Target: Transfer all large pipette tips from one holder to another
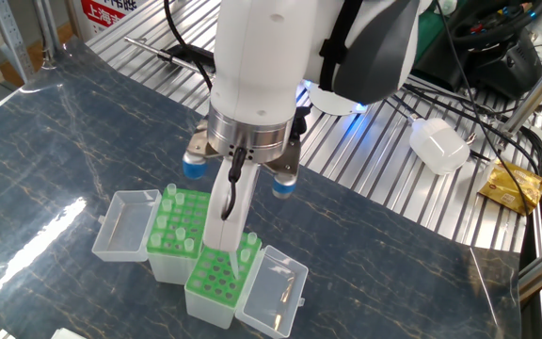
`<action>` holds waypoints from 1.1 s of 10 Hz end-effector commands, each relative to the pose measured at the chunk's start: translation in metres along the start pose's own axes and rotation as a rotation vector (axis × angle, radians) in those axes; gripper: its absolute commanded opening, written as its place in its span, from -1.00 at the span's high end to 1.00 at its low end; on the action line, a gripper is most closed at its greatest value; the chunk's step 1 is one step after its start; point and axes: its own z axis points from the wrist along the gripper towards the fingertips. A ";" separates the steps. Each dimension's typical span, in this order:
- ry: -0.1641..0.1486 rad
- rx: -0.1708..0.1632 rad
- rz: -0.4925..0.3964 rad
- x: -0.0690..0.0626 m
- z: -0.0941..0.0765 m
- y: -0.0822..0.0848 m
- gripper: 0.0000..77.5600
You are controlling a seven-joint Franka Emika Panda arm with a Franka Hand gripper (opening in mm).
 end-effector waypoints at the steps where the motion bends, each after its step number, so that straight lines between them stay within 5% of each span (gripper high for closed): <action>1: -0.012 0.002 -0.026 -0.003 0.015 -0.008 0.97; 6: -0.006 0.007 -0.012 -0.002 0.022 -0.013 0.97; 7: -0.006 0.007 -0.012 -0.002 0.022 -0.013 -1.00; 11: -0.006 0.007 -0.012 -0.002 0.022 -0.013 -1.00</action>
